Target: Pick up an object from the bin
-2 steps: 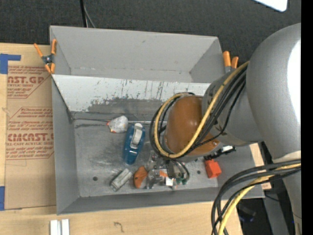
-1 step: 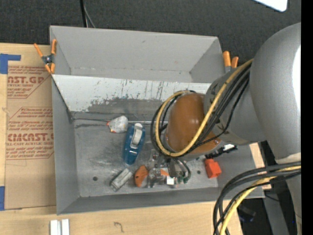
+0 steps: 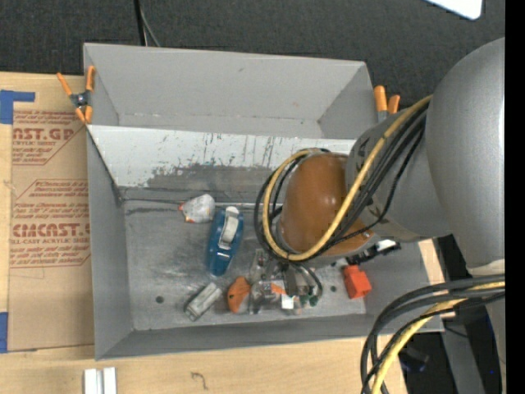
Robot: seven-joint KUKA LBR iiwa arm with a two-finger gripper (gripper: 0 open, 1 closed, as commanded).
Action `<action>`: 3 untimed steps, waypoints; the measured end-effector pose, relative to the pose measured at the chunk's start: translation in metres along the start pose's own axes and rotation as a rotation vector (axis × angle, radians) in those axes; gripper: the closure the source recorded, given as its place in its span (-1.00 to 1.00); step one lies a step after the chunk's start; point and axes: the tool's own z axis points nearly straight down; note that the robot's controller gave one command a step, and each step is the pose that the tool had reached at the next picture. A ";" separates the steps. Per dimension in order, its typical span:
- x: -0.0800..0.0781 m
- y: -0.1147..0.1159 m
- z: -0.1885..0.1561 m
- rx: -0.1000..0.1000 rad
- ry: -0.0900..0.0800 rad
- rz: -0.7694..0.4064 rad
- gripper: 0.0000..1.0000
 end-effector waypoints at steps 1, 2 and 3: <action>-0.001 0.000 -0.012 0.000 -0.004 0.000 1.00; 0.001 0.000 -0.022 0.000 0.002 0.000 1.00; -0.001 0.000 -0.085 -0.001 -0.008 0.000 1.00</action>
Offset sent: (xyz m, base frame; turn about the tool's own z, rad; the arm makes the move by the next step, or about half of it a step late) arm 0.0000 -0.0001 0.0914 0.0000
